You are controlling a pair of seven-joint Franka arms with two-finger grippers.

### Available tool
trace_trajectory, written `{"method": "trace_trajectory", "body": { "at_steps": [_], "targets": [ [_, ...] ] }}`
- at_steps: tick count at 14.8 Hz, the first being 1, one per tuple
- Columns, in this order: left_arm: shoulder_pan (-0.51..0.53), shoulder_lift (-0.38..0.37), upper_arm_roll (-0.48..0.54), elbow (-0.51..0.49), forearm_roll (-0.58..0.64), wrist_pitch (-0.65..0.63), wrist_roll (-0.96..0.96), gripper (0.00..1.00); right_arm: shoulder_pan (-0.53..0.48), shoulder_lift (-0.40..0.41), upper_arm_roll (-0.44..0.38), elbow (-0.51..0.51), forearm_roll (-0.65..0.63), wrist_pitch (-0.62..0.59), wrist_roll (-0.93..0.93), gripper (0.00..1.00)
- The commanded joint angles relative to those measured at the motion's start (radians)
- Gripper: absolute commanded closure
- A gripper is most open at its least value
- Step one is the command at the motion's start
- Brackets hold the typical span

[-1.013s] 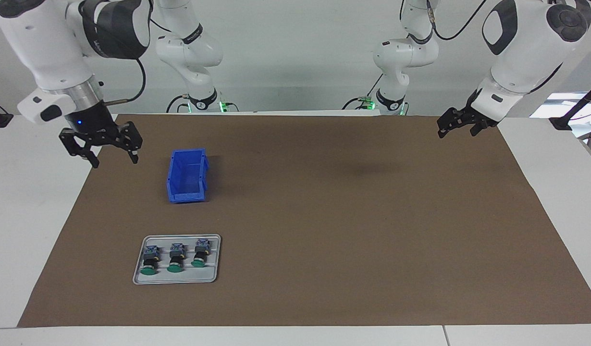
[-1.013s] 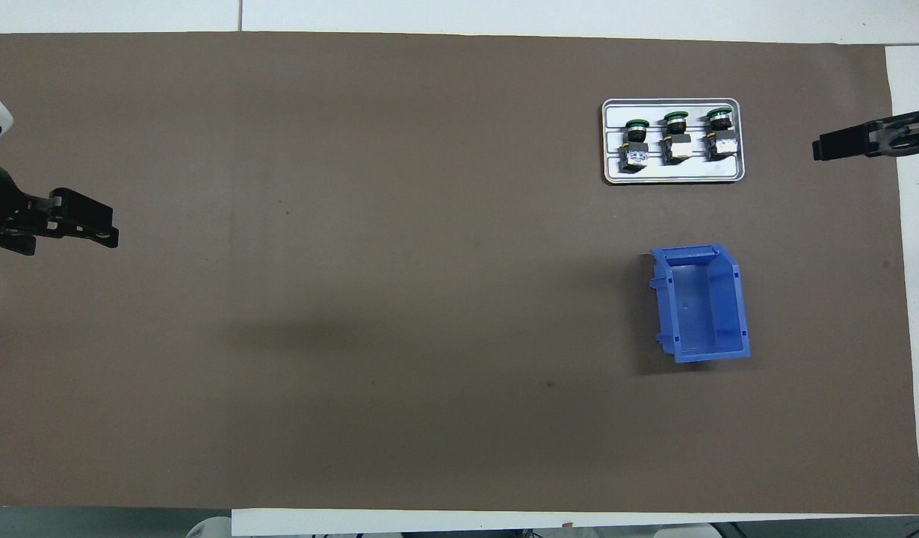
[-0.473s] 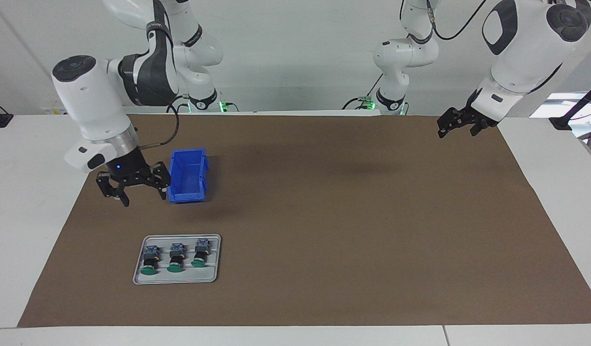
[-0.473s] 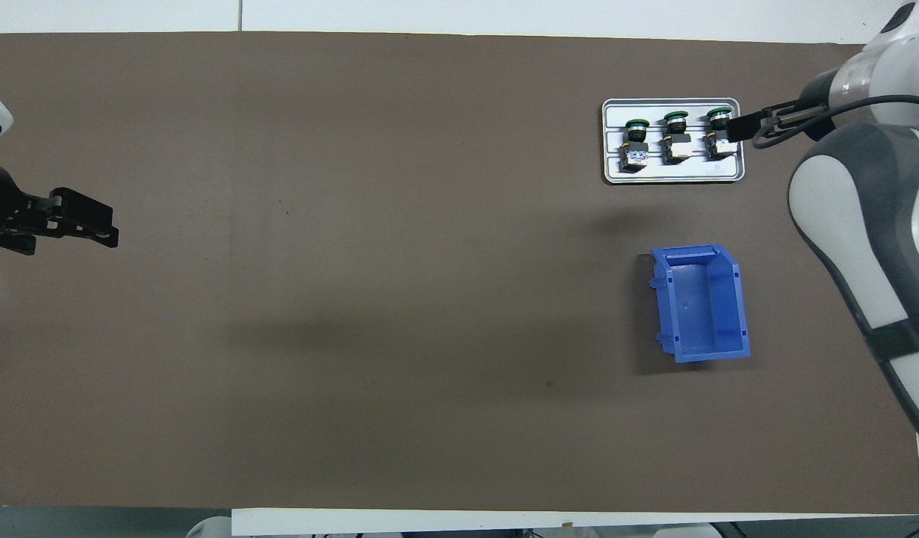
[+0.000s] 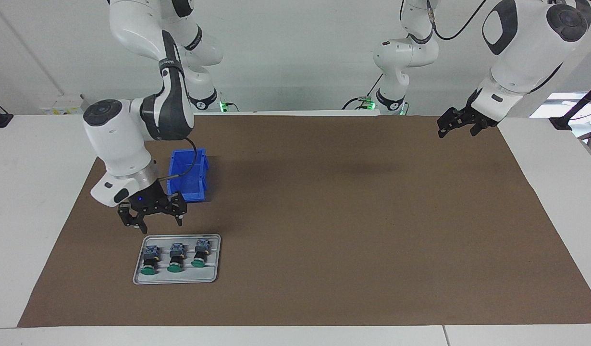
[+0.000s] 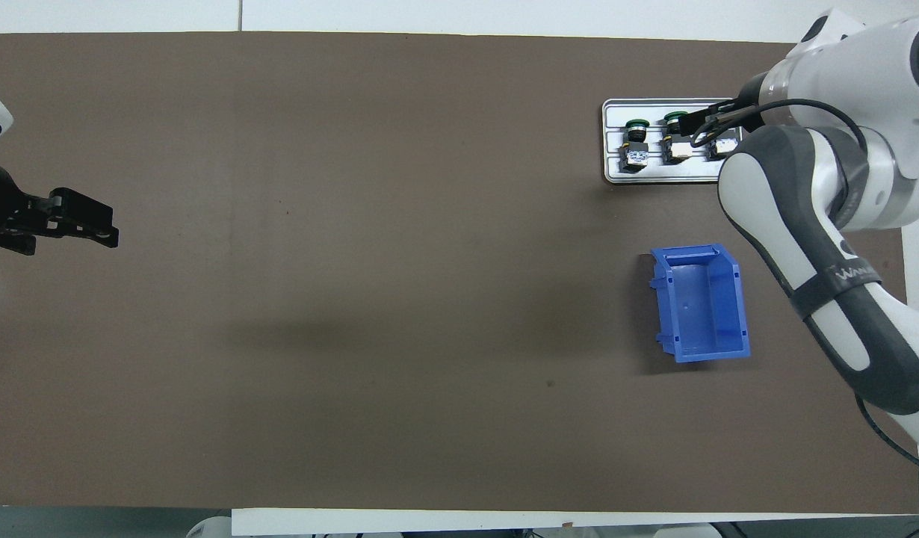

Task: Place and press button with both arms
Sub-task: 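Reach the right gripper into the metal tray and grasp a green button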

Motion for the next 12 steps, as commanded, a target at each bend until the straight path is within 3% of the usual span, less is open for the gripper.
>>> {"method": "trace_trajectory", "body": {
  "at_steps": [1, 8, 12],
  "targets": [
    [0.011, -0.010, -0.001, -0.019, -0.007, 0.015, 0.011, 0.00, 0.023, 0.045, 0.005, 0.024, 0.005, 0.057, 0.035, 0.08],
    [0.011, -0.010, -0.001, -0.019, -0.007, 0.015, 0.011, 0.00, 0.033, 0.148, 0.032, 0.035, 0.002, 0.196, 0.095, 0.12],
    [0.011, -0.010, -0.001, -0.019, -0.009, 0.015, 0.011, 0.00, 0.040, 0.160, 0.032, 0.024, 0.000, 0.189, 0.091, 0.12]
  ]
}}
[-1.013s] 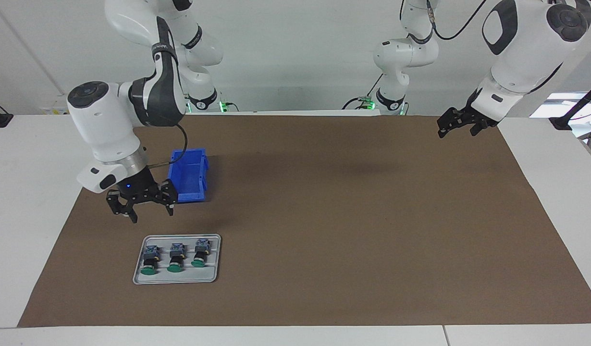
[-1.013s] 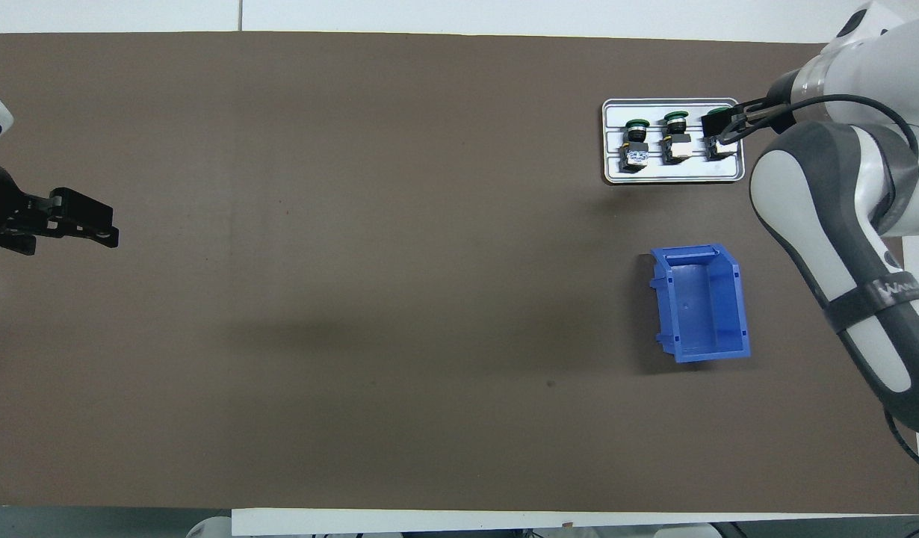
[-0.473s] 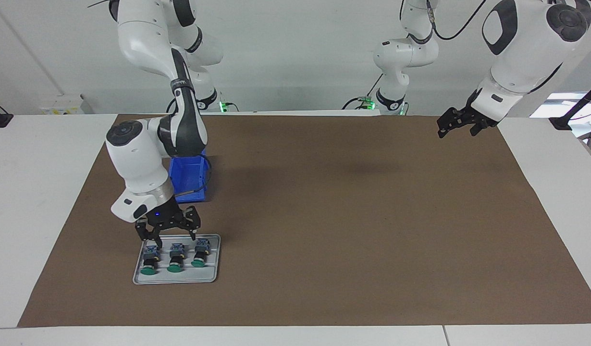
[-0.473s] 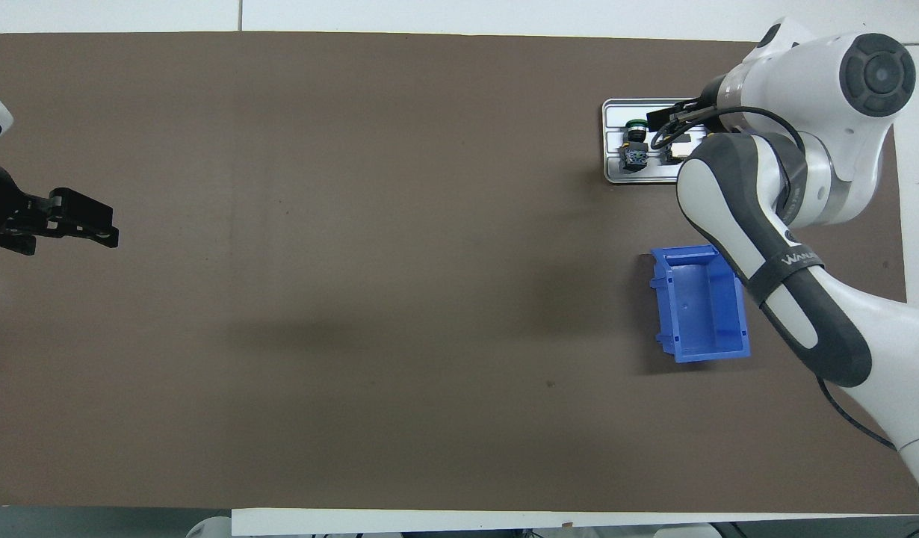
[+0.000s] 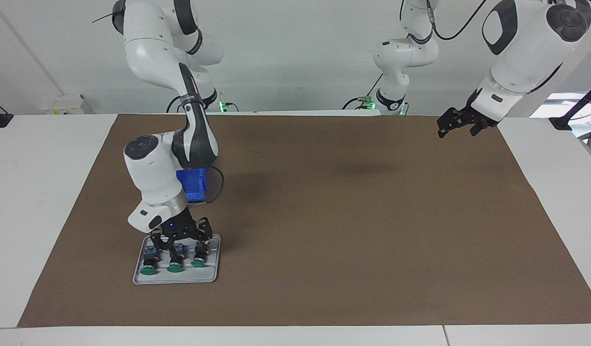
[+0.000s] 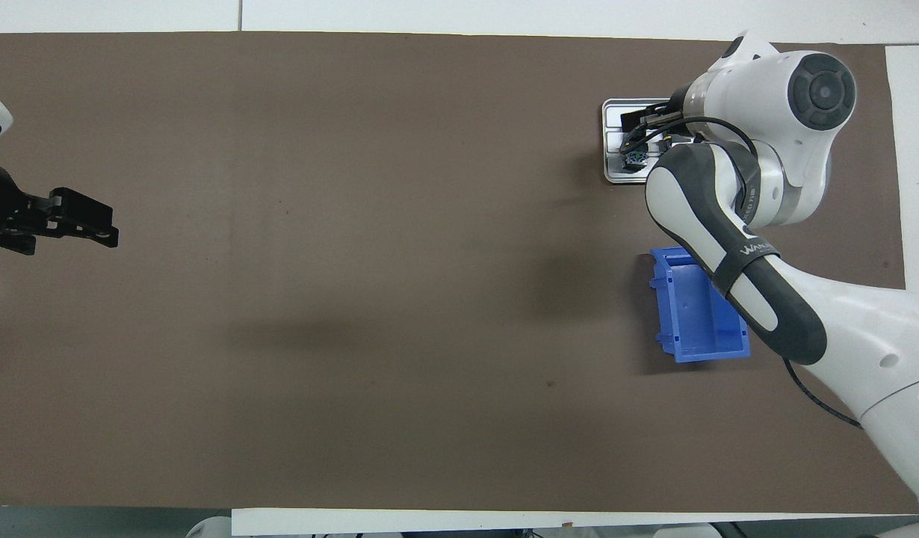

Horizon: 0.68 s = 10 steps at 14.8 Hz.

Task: Place and press button with both arms
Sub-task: 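Reach the right gripper into the metal tray and grasp a green button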

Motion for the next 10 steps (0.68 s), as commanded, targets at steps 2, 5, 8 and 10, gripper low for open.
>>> {"method": "trace_trajectory", "body": {
  "at_steps": [2, 5, 8, 10],
  "targets": [
    [0.011, -0.010, -0.001, -0.019, -0.009, 0.015, 0.011, 0.00, 0.031, 0.035, 0.004, 0.017, -0.010, 0.004, 0.009, 0.12],
    [0.011, -0.010, -0.001, -0.019, -0.007, 0.015, 0.011, 0.00, 0.033, 0.042, 0.003, 0.009, -0.013, 0.002, 0.008, 0.12],
    [0.011, -0.010, -0.001, -0.017, -0.007, 0.015, 0.011, 0.00, 0.022, 0.041, 0.003, -0.002, -0.022, -0.013, -0.015, 0.13],
    [0.011, -0.010, -0.001, -0.019, -0.007, 0.015, 0.011, 0.00, 0.016, 0.039, 0.001, -0.002, -0.024, -0.036, -0.026, 0.13]
  ]
}}
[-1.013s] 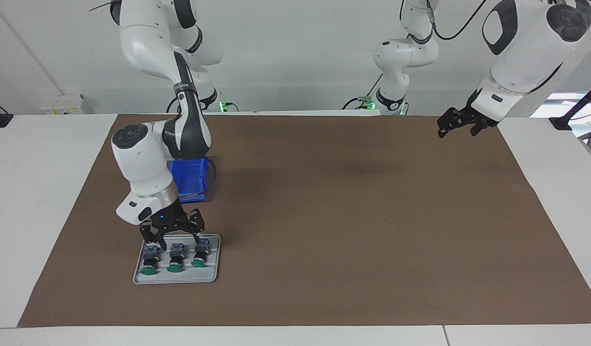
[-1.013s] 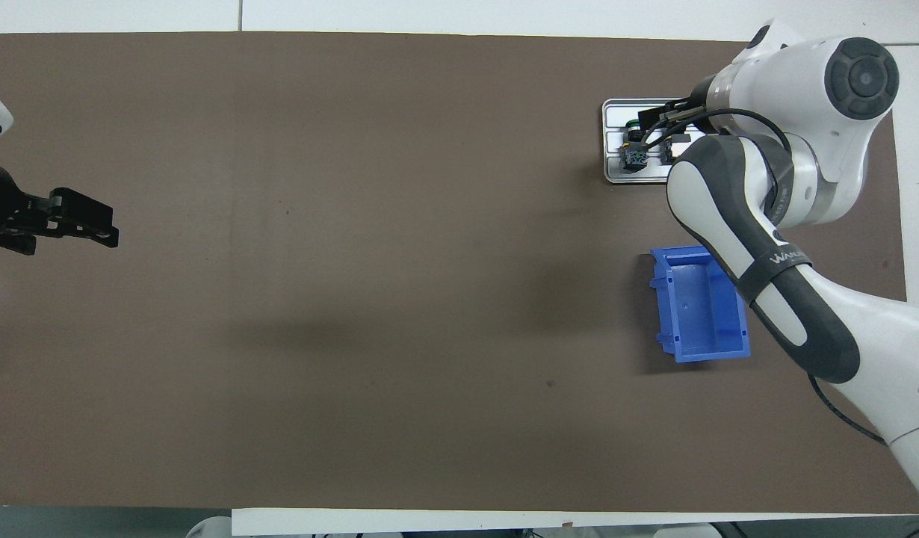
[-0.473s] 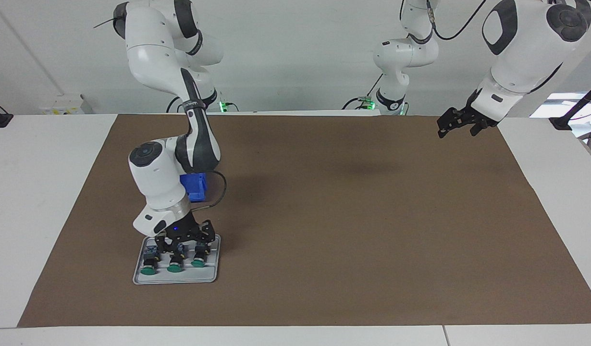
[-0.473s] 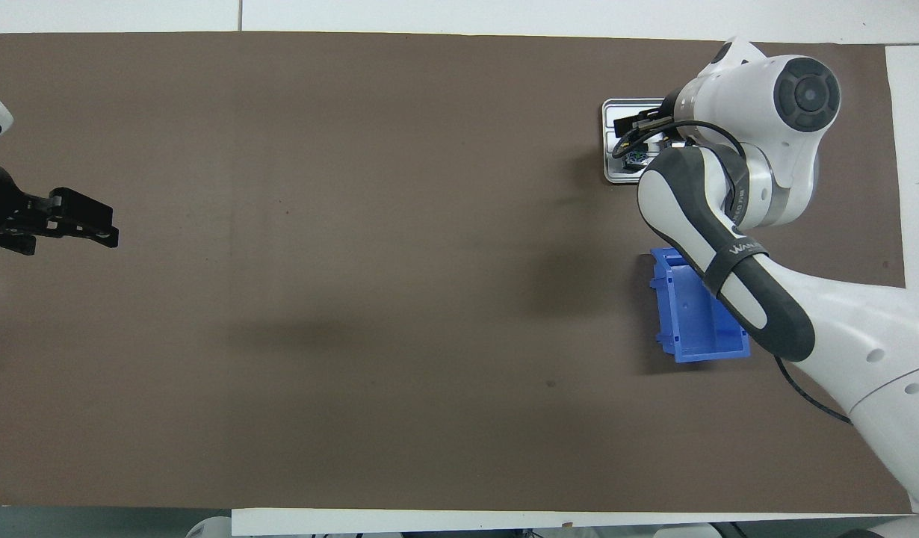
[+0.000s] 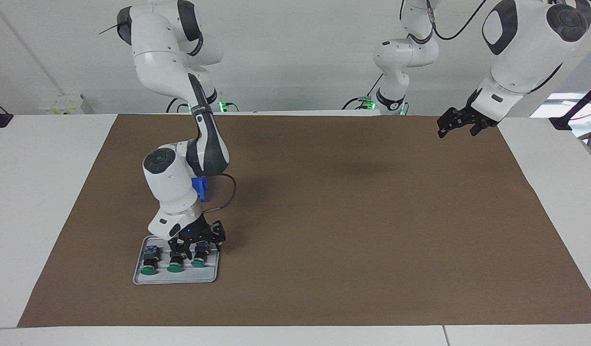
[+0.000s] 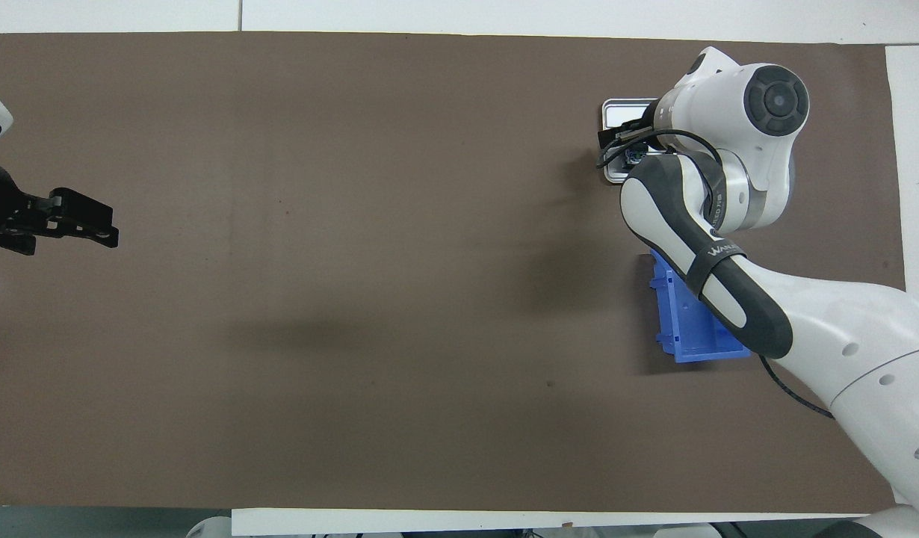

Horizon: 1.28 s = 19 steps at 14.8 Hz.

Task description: Place and press button with both arms

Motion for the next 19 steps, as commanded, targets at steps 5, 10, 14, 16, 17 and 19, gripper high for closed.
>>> {"method": "trace_trajectory", "body": {
  "at_steps": [5, 10, 14, 16, 17, 19],
  "targets": [
    [0.011, -0.010, -0.001, -0.019, -0.007, 0.015, 0.011, 0.00, -0.015, 0.000, 0.003, -0.005, -0.016, -0.038, -0.015, 0.17],
    [0.011, -0.010, -0.001, -0.019, -0.009, 0.015, 0.011, 0.00, -0.020, 0.003, 0.003, -0.030, -0.017, -0.029, -0.020, 0.18],
    [0.011, -0.010, -0.001, -0.019, -0.007, 0.015, 0.011, 0.00, -0.020, 0.003, 0.002, -0.031, -0.017, -0.033, -0.020, 0.37],
    [0.011, -0.010, -0.001, -0.019, -0.007, 0.015, 0.011, 0.00, -0.021, 0.003, 0.000, -0.030, -0.017, -0.038, -0.020, 0.48],
    [0.011, -0.010, -0.001, -0.019, -0.009, 0.015, 0.011, 0.00, -0.021, 0.003, 0.000, -0.030, -0.017, -0.039, -0.020, 0.53],
    [0.011, -0.010, -0.001, -0.019, -0.007, 0.015, 0.011, 0.00, -0.021, 0.002, 0.000, -0.030, -0.017, -0.047, -0.020, 0.61]
  ]
}}
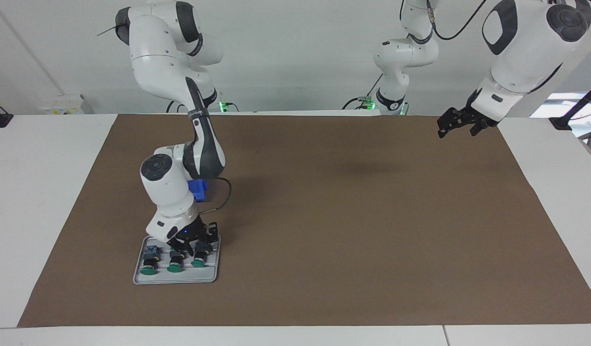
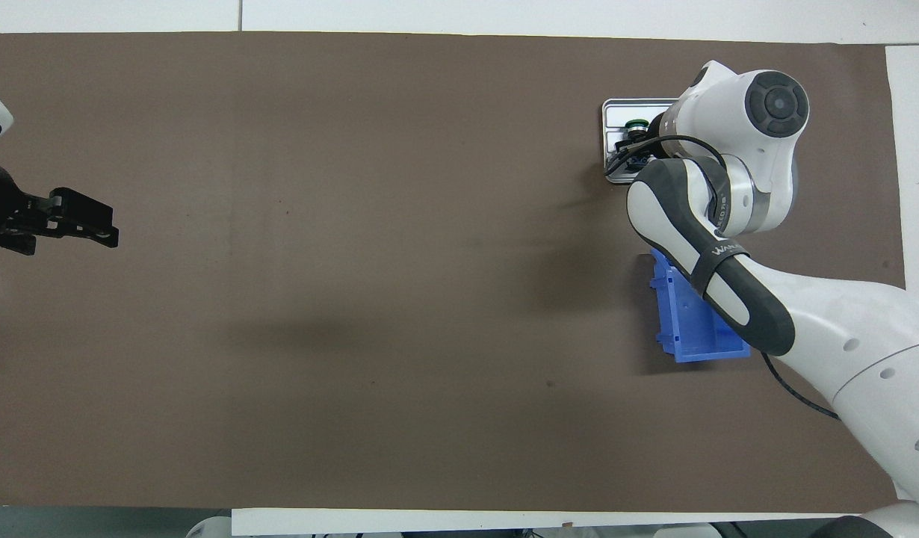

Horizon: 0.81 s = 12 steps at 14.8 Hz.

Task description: Place and press button with both arms

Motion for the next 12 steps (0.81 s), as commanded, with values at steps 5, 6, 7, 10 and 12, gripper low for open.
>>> {"method": "trace_trajectory", "body": {
  "at_steps": [5, 6, 7, 10, 12],
  "targets": [
    [0.011, -0.010, -0.001, -0.019, -0.007, 0.015, 0.011, 0.00, -0.011, -0.003, 0.005, 0.047, -0.014, -0.095, -0.017, 0.76],
    [0.011, -0.010, -0.001, -0.019, -0.007, 0.015, 0.011, 0.00, -0.011, -0.003, 0.003, 0.087, -0.013, -0.143, -0.017, 0.77],
    [0.011, -0.010, -0.001, -0.017, -0.007, 0.015, 0.011, 0.00, -0.010, -0.006, 0.003, 0.121, -0.004, -0.195, -0.014, 0.78],
    [0.011, -0.010, -0.001, -0.019, -0.009, 0.015, 0.011, 0.00, -0.007, -0.027, -0.009, 0.246, 0.021, -0.394, 0.052, 0.79],
    [0.011, -0.010, -0.001, -0.019, -0.007, 0.015, 0.011, 0.00, 0.001, -0.058, -0.015, 0.270, 0.052, -0.476, 0.247, 0.79]
  ]
}}
